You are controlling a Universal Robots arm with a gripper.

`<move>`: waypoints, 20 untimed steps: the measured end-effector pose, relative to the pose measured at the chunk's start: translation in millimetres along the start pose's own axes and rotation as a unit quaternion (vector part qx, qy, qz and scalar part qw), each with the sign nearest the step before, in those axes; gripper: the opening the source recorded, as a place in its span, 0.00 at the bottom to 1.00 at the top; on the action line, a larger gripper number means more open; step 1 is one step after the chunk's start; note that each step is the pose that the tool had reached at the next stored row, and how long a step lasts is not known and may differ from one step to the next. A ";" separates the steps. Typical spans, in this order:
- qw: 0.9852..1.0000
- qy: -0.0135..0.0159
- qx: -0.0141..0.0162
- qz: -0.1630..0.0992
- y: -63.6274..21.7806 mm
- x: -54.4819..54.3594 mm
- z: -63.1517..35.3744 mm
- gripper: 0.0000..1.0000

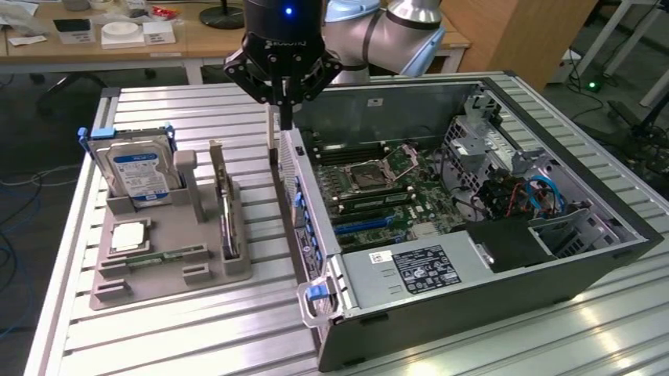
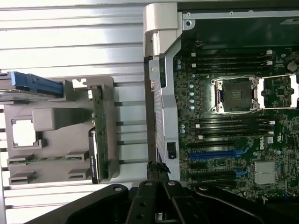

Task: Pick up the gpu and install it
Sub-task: 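Reach for the gpu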

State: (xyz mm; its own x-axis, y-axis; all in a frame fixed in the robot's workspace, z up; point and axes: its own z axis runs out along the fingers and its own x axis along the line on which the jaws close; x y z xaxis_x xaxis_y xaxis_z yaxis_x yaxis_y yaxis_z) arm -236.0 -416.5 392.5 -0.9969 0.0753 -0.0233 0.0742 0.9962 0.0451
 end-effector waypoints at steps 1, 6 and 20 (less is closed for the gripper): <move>1.000 0.000 0.000 0.000 -0.2 0.9 0.0 0.10; 1.000 0.000 0.000 0.000 -1.2 5.7 -0.2 0.10; 1.000 0.000 0.000 0.000 -3.6 16.1 -0.5 0.10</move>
State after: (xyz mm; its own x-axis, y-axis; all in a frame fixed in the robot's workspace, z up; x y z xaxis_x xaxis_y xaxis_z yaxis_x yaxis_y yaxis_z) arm -252.4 -418.9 392.4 -0.9969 0.0753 -0.0232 0.0742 0.9962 0.0450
